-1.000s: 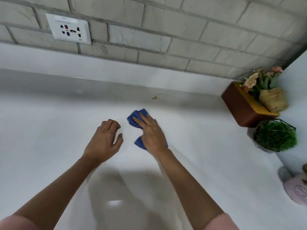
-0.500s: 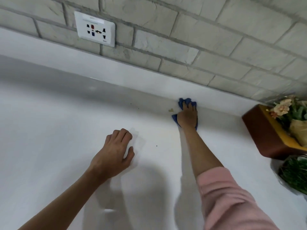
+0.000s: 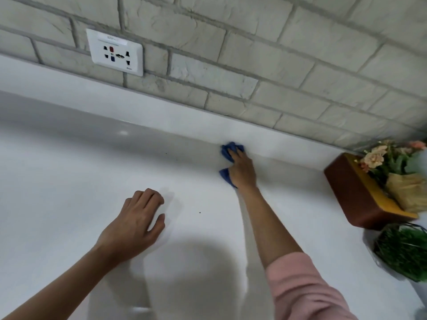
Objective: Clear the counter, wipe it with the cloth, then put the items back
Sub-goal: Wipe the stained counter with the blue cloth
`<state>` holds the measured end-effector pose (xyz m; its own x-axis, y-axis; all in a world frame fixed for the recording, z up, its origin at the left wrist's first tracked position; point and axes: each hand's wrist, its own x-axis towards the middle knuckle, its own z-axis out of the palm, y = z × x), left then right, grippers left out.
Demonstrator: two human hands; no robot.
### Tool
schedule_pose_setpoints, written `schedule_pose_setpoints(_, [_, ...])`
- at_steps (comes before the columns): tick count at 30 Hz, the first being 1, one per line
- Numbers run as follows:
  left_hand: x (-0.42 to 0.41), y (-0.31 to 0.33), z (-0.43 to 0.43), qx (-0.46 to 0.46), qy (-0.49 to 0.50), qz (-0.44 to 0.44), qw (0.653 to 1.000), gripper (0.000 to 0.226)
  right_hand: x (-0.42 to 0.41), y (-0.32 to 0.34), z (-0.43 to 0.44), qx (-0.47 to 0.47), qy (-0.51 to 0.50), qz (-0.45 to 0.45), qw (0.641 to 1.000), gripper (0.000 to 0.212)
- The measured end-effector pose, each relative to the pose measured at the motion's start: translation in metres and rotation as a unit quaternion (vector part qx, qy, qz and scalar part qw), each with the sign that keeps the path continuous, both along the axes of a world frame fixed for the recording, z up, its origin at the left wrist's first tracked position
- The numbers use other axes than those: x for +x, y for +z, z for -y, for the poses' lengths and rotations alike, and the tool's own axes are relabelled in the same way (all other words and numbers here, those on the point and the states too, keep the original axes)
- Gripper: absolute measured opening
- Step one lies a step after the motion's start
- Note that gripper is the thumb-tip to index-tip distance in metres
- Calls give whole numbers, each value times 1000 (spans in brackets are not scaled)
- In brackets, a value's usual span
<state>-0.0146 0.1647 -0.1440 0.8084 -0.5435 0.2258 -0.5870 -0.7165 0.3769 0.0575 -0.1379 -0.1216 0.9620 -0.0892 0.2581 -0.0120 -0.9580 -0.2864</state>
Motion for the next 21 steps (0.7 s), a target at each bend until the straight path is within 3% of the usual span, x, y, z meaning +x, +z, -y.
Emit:
schedule_pose_setpoints(2, [1,-1,-1,1,-1,0,1000,25,-19,2,39,18,-54,-5,998,70])
schedule_pose_setpoints(5, [2,-2,1,12,-4,-1,1000,24,-32,6,80,31,-172,-81,981,69])
schedule_pose_setpoints(10, [0,1,3,32,-7,4,999,23,-16,3,63,9,-268,-89,959,67])
schedule_pose_setpoints(15, [-1,5,3,39,-4,2,999,27,14,0,-20,-18,-176,-76,981,76])
schedule_pose_setpoints(21, [-1,6,3,31,-10,6,999,26,66,-13,-124,16,-96,-63,993,59])
